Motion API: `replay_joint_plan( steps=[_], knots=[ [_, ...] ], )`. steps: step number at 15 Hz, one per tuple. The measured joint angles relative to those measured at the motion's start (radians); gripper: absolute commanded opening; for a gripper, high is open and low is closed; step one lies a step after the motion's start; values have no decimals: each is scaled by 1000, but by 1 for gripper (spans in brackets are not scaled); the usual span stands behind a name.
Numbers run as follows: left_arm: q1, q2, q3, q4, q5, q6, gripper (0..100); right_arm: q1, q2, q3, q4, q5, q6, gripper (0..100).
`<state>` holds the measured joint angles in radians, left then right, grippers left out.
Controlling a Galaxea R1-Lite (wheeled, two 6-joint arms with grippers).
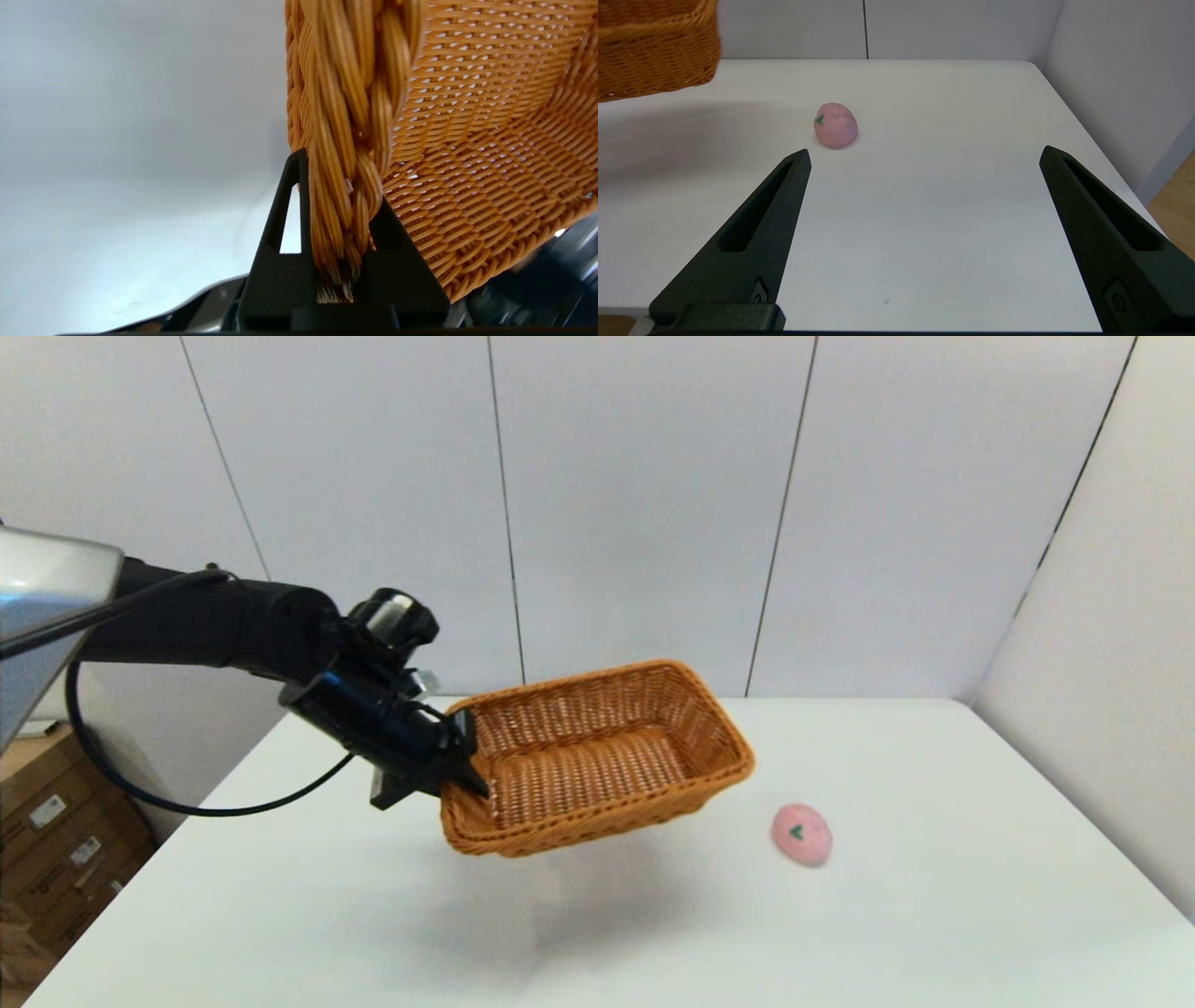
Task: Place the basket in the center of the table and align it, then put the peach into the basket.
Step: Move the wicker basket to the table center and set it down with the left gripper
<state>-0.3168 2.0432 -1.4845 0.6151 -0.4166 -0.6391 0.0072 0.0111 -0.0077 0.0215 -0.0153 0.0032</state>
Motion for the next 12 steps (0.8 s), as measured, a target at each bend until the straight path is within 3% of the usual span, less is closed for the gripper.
replay_joint_plan(
  steps=[6,12],
  knots=[
    [-255,121,-261,146,26,-4,0,0,4,0,0,0,0,100],
    [-285,173,-267,269,63,68,0,0,4,0,0,0,0,100]
  ],
)
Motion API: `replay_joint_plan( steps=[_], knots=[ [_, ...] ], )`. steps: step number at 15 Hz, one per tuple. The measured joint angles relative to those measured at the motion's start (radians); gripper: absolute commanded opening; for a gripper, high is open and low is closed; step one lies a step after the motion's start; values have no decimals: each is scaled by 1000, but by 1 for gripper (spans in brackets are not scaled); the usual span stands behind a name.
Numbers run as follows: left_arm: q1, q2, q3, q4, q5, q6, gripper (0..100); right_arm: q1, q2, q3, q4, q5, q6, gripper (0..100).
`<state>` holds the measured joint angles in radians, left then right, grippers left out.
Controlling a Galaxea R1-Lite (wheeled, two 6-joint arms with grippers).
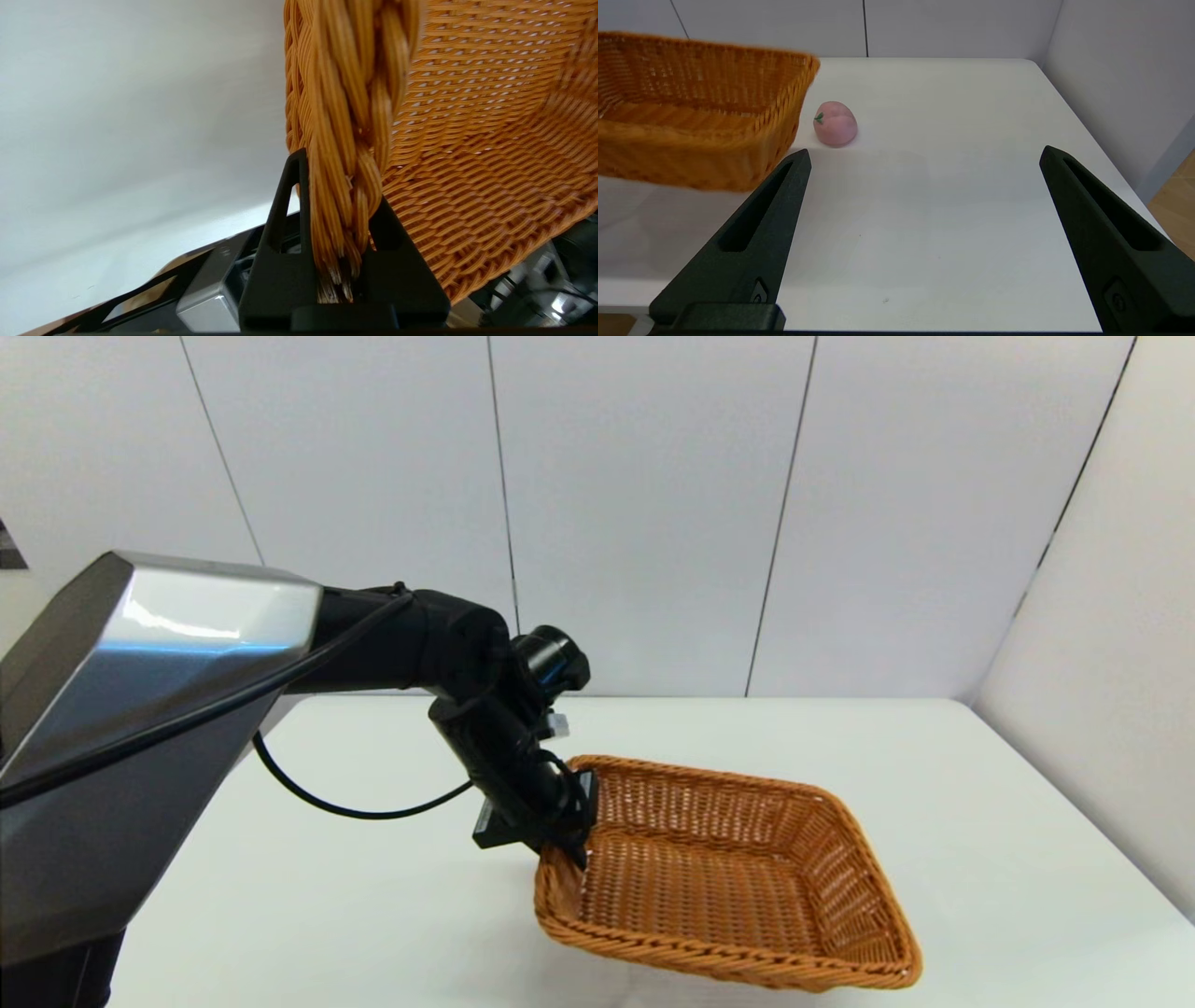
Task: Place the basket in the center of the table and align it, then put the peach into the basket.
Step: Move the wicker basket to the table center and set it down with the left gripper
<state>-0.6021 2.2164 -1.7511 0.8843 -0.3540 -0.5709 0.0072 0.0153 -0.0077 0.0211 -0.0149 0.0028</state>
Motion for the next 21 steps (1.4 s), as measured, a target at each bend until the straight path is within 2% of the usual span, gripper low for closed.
replay_joint_plan(
  steps=[6,16,17,21],
  knots=[
    [51,7,50,-14,10,-1,0,0,7,0,0,0,-1,100],
    [51,56,70,-47,4,18,0,0,18,0,0,0,-2,100],
    [51,60,70,-47,4,18,100,0,18,0,0,1,-2,100],
    [51,69,73,-47,7,19,100,0,19,0,0,1,-3,100]
  ],
)
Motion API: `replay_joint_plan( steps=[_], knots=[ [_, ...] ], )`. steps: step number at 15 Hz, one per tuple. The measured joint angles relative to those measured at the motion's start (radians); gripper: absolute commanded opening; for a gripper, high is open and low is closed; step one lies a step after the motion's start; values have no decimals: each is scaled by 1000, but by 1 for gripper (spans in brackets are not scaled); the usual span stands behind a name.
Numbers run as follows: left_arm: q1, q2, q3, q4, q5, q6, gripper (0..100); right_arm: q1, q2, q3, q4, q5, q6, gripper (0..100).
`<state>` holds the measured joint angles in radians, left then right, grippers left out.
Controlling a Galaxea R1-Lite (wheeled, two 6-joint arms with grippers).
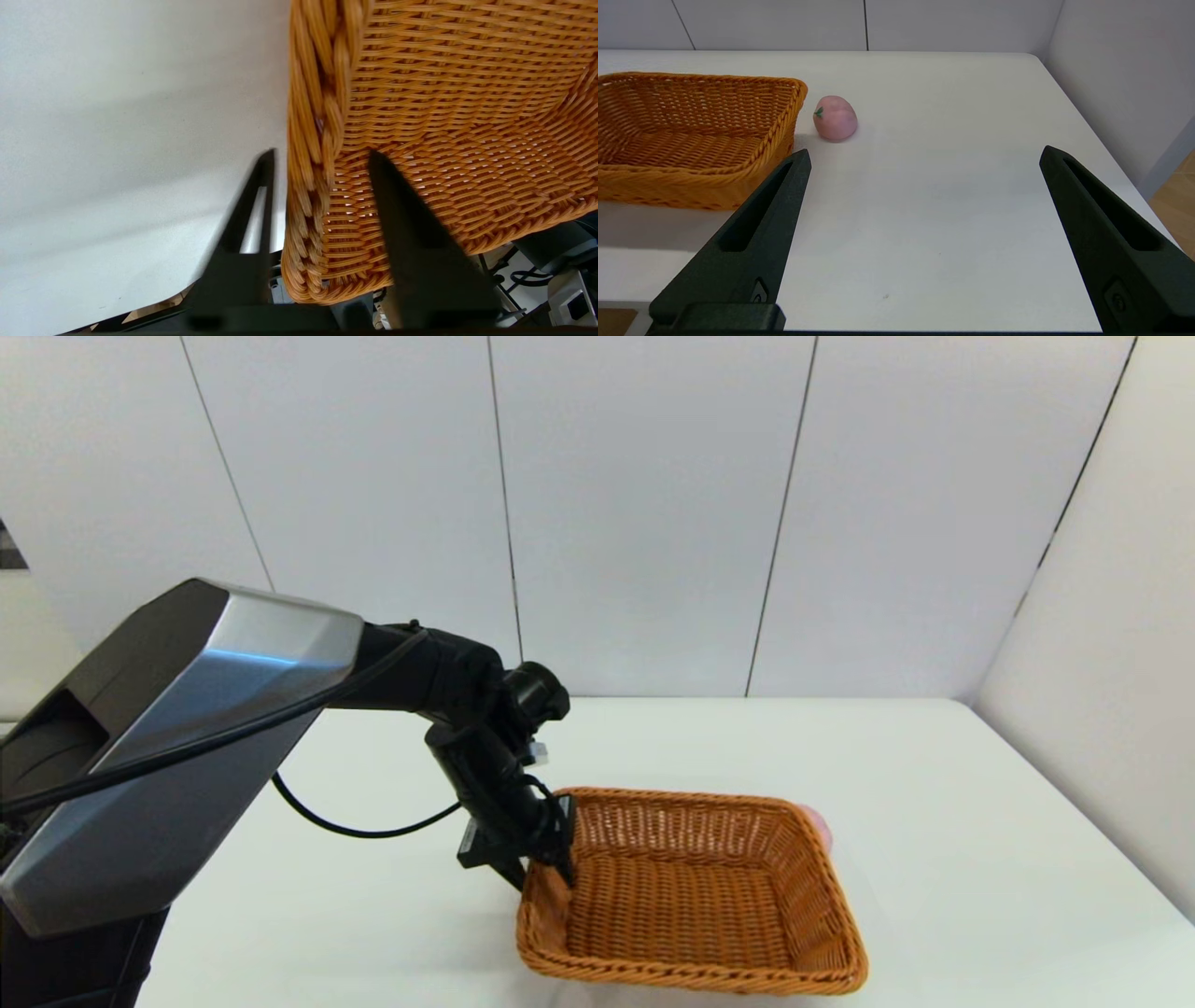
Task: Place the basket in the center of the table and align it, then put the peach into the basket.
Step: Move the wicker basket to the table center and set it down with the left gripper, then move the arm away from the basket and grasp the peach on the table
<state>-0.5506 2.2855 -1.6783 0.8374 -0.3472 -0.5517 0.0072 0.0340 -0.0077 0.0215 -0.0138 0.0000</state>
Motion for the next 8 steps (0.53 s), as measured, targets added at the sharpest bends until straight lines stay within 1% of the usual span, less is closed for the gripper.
replay_joint_plan(
  steps=[5,8],
  knots=[
    [7,-22,-20,3,12,1,100,0,0,0,0,0,0,100],
    [58,-95,-62,10,45,8,100,0,-1,0,0,0,0,100]
  ],
)
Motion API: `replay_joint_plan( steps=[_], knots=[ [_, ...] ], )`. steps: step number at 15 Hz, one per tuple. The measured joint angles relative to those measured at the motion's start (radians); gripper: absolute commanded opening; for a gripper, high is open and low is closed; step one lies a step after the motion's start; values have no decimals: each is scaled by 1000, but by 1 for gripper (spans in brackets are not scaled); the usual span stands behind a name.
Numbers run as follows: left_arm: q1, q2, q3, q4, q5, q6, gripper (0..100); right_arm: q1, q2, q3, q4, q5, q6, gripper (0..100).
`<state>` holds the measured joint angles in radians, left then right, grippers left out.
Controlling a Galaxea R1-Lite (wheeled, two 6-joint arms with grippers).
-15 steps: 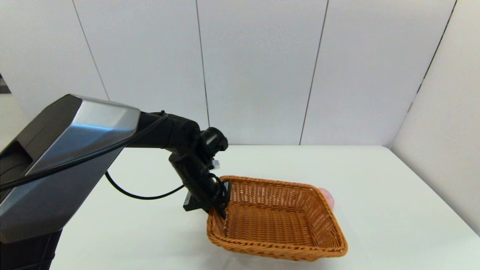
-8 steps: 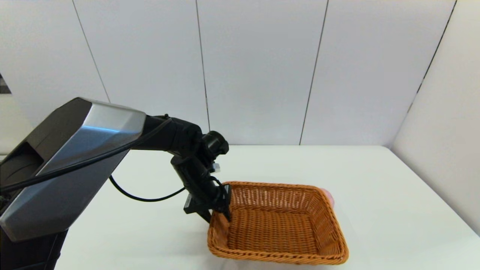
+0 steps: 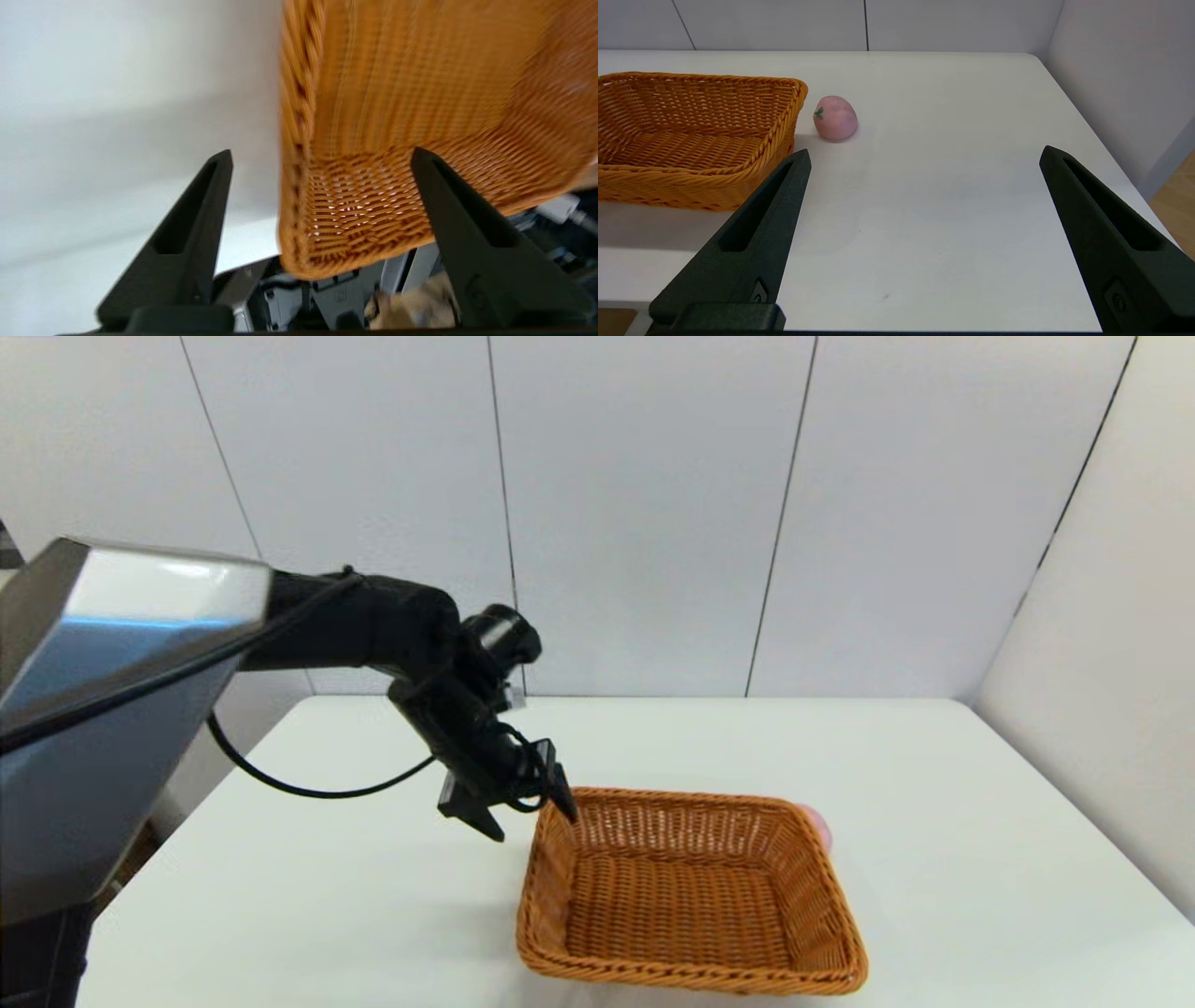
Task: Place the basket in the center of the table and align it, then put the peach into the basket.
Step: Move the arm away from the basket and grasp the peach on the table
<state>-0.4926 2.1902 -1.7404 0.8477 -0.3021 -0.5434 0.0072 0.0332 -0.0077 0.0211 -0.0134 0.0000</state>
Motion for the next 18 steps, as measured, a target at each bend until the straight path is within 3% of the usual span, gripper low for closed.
replay_joint_plan(
  steps=[9,12,18],
  knots=[
    [321,-525,67,190,123,209,100,0,-2,0,0,0,0,100],
    [357,-794,221,193,181,219,100,0,-6,0,0,-2,0,100],
    [375,-1323,611,150,208,221,100,0,-14,0,0,-2,0,100]
  ],
)
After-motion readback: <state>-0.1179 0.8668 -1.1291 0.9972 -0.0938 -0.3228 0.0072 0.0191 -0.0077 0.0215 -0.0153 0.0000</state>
